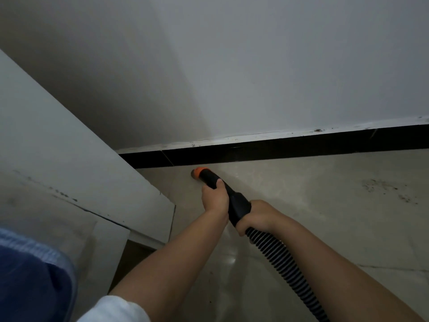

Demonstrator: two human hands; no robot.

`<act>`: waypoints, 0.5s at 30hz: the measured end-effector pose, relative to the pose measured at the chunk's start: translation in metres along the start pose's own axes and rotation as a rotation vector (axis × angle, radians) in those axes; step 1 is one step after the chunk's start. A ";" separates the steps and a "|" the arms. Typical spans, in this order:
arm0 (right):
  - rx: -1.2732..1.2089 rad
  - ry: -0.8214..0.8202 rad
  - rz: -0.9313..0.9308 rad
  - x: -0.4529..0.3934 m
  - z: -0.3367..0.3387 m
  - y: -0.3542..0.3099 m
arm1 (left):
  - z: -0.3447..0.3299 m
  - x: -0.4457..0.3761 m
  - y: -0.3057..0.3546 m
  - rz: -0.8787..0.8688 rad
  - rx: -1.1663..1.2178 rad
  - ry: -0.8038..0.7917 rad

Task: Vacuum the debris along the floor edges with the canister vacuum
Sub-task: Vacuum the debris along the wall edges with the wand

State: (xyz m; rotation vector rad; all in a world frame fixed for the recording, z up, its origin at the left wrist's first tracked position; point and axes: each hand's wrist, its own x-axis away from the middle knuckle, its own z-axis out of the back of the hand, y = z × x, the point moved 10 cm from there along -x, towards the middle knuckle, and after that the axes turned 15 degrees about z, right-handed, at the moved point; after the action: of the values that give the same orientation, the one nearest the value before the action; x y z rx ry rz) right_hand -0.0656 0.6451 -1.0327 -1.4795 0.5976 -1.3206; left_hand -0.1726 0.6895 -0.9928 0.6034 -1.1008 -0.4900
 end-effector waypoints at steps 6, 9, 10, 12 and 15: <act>-0.005 -0.080 0.008 -0.016 -0.028 -0.003 | 0.025 -0.020 -0.006 0.016 -0.020 0.028; 0.025 -0.106 0.009 -0.019 -0.036 -0.003 | 0.034 -0.019 -0.006 -0.009 -0.018 0.057; 0.030 -0.108 0.005 -0.018 -0.037 -0.002 | 0.034 -0.018 -0.008 -0.014 -0.010 0.057; 0.041 -0.095 -0.002 -0.011 -0.030 0.000 | 0.029 -0.013 -0.010 -0.011 0.005 0.042; 0.067 -0.017 -0.020 0.011 -0.004 0.003 | 0.004 0.001 -0.009 -0.018 -0.014 -0.045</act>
State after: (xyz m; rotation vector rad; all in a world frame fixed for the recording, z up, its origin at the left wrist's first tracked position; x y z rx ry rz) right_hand -0.0651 0.6328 -1.0314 -1.4438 0.5237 -1.3302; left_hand -0.1762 0.6812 -0.9971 0.5932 -1.1345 -0.5280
